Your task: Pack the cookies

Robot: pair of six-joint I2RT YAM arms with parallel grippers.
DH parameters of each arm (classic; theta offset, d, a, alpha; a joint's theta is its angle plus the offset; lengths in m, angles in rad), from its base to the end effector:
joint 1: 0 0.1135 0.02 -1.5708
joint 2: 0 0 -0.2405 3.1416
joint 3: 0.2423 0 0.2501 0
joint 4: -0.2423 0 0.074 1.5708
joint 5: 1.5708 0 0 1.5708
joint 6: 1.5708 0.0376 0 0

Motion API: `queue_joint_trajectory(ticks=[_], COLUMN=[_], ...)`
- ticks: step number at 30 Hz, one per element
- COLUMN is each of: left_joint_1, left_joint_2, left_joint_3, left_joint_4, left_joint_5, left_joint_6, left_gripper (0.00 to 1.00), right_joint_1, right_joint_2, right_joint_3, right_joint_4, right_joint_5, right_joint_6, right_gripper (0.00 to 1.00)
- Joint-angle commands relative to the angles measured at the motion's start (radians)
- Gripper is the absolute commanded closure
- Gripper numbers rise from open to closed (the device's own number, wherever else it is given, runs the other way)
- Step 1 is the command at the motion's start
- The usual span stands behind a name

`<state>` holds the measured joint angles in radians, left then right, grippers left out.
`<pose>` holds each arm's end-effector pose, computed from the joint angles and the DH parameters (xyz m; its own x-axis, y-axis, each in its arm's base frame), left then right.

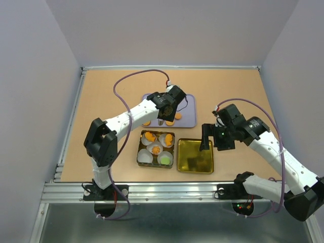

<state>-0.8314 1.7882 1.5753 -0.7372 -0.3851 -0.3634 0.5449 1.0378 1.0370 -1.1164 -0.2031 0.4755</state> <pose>0.2700 -0.2751 0.2671 -0.7034 0.2825 -0.6522 0.3076 0.9482 0.0789 0.1579 0.1046 0.2808 -0.9504 -0.0517 -0.3066 -0.1666 0.9172 0.3618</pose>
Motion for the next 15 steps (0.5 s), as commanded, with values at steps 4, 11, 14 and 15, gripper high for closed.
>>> queue_joint_trajectory(ticks=[4, 11, 14, 15], left_joint_1=[0.032, 0.066, 0.078, 0.080], left_joint_2=[0.083, 0.160, 0.180, 0.184], left_joint_3=[0.118, 0.199, 0.232, 0.241], left_joint_4=[0.006, -0.025, -0.031, -0.033], left_joint_5=[-0.008, -0.005, 0.009, 0.008], left_joint_6=[0.043, 0.053, 0.066, 0.067], left_gripper=[0.40, 0.41, 0.43, 0.44], right_joint_1=[0.009, 0.007, 0.009, 0.009], right_joint_2=[0.008, 0.028, 0.038, 0.039], right_joint_3=[0.026, 0.038, 0.044, 0.044], right_joint_4=[0.033, 0.035, 0.038, 0.040], right_joint_5=[0.042, 0.059, 0.064, 0.064], right_joint_6=[-0.017, -0.017, -0.017, -0.018], right_gripper=[0.00, 0.00, 0.00, 0.00])
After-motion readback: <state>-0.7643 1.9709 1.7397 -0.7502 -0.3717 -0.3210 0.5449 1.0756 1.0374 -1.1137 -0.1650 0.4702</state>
